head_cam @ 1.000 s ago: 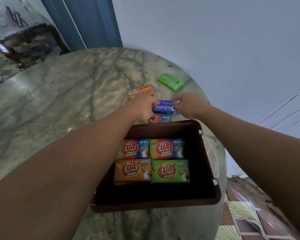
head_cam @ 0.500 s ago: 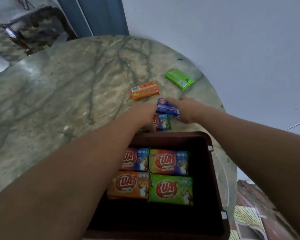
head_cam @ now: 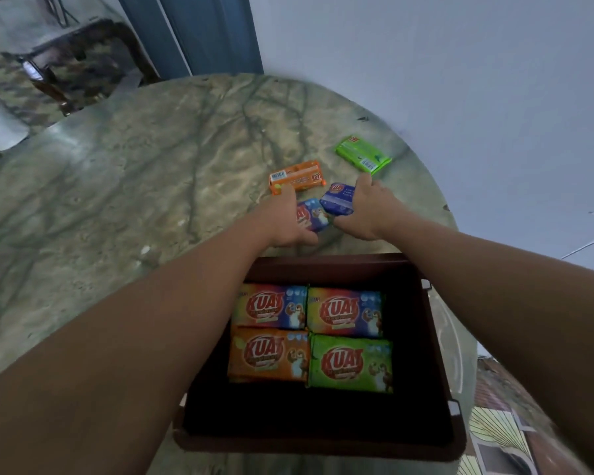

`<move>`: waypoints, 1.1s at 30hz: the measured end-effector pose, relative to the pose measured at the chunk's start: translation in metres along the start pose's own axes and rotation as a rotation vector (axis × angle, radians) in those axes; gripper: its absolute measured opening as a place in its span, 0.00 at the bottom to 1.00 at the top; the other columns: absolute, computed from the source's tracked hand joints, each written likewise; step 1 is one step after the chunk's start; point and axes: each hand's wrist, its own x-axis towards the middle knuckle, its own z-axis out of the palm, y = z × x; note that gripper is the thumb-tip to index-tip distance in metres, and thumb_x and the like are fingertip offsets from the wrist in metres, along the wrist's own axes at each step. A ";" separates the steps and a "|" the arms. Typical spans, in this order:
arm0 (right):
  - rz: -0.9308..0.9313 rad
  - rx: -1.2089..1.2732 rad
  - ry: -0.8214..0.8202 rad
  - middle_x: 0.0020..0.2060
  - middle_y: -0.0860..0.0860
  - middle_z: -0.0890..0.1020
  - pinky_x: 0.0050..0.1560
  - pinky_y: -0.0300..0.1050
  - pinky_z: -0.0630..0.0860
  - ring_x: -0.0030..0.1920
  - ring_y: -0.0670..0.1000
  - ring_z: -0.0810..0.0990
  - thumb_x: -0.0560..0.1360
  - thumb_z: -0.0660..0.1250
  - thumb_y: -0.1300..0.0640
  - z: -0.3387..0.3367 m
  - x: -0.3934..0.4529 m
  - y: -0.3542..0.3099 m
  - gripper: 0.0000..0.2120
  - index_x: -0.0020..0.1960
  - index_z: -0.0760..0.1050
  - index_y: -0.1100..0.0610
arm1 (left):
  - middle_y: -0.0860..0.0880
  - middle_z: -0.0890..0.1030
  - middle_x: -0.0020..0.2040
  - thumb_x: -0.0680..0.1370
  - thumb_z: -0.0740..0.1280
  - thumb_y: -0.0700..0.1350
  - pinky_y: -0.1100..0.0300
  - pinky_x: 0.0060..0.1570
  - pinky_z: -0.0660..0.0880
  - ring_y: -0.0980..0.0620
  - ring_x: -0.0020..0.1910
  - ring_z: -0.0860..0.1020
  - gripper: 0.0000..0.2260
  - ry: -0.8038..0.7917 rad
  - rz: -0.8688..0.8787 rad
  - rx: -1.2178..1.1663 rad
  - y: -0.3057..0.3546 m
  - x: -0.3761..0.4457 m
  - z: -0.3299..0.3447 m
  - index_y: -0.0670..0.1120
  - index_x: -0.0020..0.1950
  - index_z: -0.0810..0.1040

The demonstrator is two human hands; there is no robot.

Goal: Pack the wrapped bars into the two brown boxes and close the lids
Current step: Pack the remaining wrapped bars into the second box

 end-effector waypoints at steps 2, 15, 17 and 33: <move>0.012 0.094 0.067 0.65 0.63 0.70 0.61 0.54 0.73 0.65 0.64 0.74 0.72 0.73 0.43 -0.007 -0.008 -0.009 0.40 0.73 0.59 0.62 | 0.45 0.79 0.58 0.68 0.78 0.59 0.53 0.51 0.75 0.45 0.53 0.79 0.39 0.094 0.008 -0.068 -0.004 -0.009 -0.010 0.44 0.71 0.65; -0.197 0.380 0.425 0.54 0.52 0.77 0.52 0.54 0.78 0.50 0.54 0.78 0.67 0.72 0.41 -0.014 -0.136 -0.031 0.31 0.64 0.65 0.52 | 0.53 0.77 0.50 0.67 0.73 0.58 0.52 0.44 0.74 0.51 0.46 0.77 0.27 0.509 0.266 -0.147 -0.025 -0.155 -0.022 0.52 0.61 0.70; -0.217 0.325 0.389 0.55 0.51 0.77 0.52 0.53 0.77 0.51 0.54 0.78 0.68 0.73 0.43 -0.005 -0.161 -0.025 0.32 0.66 0.65 0.52 | 0.53 0.76 0.54 0.67 0.74 0.57 0.54 0.46 0.72 0.52 0.49 0.76 0.30 0.461 0.307 -0.101 -0.030 -0.175 -0.010 0.51 0.66 0.70; -0.315 -0.382 0.144 0.63 0.49 0.76 0.66 0.53 0.71 0.62 0.53 0.75 0.72 0.59 0.29 0.027 -0.191 0.006 0.39 0.76 0.66 0.48 | 0.50 0.70 0.65 0.76 0.66 0.64 0.50 0.64 0.68 0.48 0.62 0.69 0.32 0.300 0.375 0.275 -0.059 -0.179 0.039 0.53 0.77 0.66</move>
